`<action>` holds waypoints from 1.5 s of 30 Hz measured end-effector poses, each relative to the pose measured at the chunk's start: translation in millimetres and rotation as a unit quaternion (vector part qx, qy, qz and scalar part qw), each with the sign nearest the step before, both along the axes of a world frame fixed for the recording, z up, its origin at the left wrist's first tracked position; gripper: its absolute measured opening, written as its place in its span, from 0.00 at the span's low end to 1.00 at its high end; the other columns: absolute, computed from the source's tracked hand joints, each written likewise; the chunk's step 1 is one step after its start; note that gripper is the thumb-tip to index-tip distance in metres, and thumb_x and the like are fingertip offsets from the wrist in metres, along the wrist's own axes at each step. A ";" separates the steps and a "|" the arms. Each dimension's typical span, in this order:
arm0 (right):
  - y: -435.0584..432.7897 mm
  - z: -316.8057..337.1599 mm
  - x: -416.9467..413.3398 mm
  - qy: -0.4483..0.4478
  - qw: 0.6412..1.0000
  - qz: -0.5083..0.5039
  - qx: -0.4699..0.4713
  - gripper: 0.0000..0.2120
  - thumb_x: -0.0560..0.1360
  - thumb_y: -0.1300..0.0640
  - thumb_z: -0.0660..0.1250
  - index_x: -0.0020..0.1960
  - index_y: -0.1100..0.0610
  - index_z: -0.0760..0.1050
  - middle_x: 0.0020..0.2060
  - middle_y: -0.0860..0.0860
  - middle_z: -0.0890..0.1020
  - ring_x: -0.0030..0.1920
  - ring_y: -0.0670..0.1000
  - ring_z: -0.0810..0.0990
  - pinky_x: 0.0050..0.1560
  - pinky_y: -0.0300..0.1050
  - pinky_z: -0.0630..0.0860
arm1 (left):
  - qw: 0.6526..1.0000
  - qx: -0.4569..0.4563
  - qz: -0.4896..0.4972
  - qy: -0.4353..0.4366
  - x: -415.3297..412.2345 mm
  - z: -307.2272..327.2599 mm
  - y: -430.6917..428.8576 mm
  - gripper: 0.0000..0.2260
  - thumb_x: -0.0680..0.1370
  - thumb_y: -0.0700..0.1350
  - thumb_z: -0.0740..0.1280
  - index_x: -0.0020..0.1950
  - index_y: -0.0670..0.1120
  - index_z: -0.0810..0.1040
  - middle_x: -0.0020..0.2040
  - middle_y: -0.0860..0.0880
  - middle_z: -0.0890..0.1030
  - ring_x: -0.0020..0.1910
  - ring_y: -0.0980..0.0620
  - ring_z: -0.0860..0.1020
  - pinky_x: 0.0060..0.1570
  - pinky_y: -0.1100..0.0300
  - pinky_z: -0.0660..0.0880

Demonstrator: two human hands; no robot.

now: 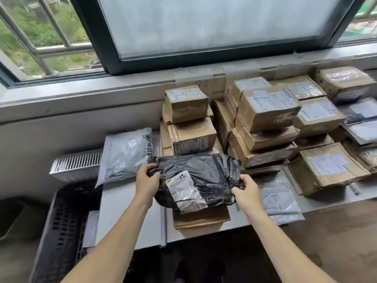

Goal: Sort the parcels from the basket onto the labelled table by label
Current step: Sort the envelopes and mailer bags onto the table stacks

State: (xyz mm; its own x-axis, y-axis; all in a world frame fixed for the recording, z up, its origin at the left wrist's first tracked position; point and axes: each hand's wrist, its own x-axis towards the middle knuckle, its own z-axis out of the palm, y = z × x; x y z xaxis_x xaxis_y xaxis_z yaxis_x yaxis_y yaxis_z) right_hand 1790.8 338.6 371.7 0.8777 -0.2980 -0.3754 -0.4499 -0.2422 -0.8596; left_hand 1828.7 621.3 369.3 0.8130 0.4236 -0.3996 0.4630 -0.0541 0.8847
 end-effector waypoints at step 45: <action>26.5 13.3 16.9 -0.167 0.911 0.251 -0.282 0.16 0.80 0.40 0.64 0.62 0.49 0.74 0.61 0.48 0.78 0.63 0.50 0.75 0.63 0.48 0.74 | 0.825 0.471 -0.299 -0.087 1.9 -54.9 -62.7 0.33 0.80 0.65 0.47 0.84 0.54 0.53 0.85 0.49 0.42 0.83 0.51 0.37 0.79 0.49 0.38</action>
State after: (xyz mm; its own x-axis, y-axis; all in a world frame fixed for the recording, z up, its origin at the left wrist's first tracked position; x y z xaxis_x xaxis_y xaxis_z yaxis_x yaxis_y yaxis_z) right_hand 1807.7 365.1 385.1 0.9937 0.1092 0.0253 0.1024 -0.7915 -0.6025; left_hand 1830.7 558.5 314.4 0.9996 -0.0190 0.0230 -0.0262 -0.9286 0.3700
